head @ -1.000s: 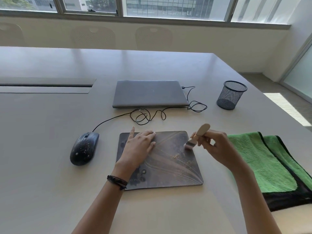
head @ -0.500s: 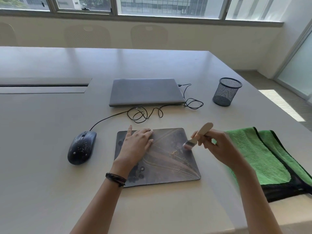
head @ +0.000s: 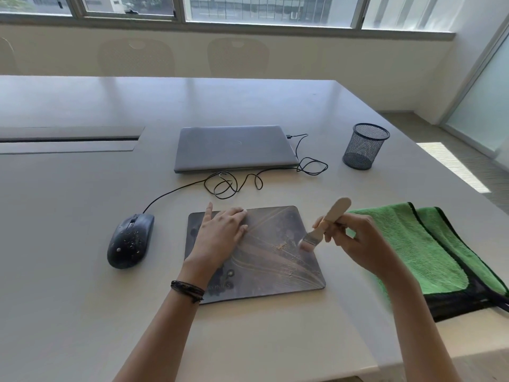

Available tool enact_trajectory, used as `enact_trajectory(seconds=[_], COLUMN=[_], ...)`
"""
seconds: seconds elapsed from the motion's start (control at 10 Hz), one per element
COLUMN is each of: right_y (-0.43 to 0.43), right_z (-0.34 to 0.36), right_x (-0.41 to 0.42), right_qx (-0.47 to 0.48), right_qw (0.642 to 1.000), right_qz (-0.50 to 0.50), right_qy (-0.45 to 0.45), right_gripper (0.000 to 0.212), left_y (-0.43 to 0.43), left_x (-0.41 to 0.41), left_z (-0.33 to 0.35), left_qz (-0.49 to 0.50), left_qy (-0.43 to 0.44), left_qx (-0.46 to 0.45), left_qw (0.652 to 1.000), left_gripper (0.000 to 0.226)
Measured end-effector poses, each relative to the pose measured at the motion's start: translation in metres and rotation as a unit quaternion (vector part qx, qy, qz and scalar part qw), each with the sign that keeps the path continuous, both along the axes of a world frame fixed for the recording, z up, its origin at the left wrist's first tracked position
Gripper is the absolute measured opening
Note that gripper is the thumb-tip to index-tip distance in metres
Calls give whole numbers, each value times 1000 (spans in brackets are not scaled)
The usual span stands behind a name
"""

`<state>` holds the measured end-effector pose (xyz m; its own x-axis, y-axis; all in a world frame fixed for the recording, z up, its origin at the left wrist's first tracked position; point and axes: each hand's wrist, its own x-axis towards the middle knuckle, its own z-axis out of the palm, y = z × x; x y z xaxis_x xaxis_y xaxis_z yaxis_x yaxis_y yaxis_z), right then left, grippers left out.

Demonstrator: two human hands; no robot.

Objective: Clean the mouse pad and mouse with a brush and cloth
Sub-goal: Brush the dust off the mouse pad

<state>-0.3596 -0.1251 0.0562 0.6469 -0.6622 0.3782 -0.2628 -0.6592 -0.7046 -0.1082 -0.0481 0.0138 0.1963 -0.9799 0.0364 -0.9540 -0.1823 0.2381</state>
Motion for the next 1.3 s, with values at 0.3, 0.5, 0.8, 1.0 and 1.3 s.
enact_trajectory(seconds=[0.3, 0.5, 0.8, 1.0, 1.3], right_y=[1, 0, 9, 10, 22], right_z=[-6, -10, -5, -14, -12], right_x=[-7, -9, -13, -17, -22], right_qx=[15, -11, 25, 9, 17], right_qw=[999, 1000, 998, 1000, 999], right_qz=[33, -23, 56, -20, 5], right_qy=[28, -1, 8, -21, -32], right_gripper=[23, 20, 25, 21, 22], left_y=[1, 1, 2, 3, 3], left_x=[-1, -1, -2, -2, -2], left_z=[2, 3, 4, 5, 4], left_qz=[0, 1, 1, -1, -1], left_qy=[3, 9, 13, 12, 10], left_qx=[3, 6, 3, 6, 3], left_qw=[1000, 1000, 1000, 1000, 1000], left_gripper=[43, 43, 44, 44, 44])
